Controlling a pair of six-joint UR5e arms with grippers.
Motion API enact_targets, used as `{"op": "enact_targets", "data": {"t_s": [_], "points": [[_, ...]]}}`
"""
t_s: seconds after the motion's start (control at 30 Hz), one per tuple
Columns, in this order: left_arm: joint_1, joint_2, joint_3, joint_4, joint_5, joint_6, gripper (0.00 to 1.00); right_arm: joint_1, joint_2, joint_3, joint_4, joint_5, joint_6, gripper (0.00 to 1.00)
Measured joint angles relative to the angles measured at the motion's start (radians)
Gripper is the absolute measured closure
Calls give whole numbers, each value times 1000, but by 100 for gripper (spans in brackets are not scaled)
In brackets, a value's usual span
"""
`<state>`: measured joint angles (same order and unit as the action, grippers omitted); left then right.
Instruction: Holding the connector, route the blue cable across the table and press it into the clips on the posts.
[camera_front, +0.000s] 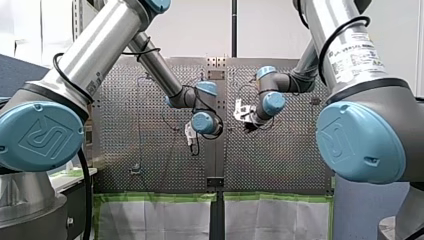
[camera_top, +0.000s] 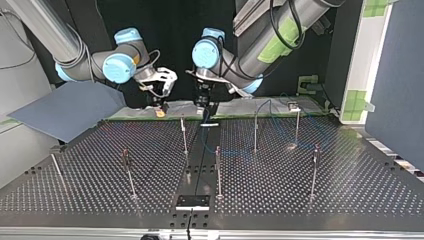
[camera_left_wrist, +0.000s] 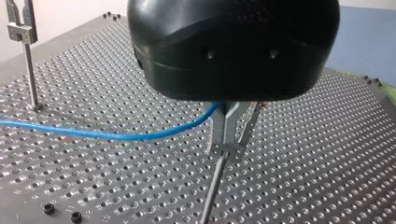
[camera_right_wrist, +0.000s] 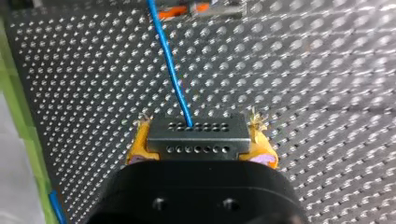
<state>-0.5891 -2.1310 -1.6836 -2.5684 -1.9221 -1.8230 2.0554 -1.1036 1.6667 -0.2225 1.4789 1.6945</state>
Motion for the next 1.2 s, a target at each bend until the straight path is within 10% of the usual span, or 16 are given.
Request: {"op": "enact_targets", "data": {"t_s": [0.6,1.2], "points": [[23,-138,150,-27,34,-22,100,-54,48,-13,-70,-66,24,100],[94,-150,251,-76,87,-21,100,-119,102,-84,-83,-128,32,100]]}}
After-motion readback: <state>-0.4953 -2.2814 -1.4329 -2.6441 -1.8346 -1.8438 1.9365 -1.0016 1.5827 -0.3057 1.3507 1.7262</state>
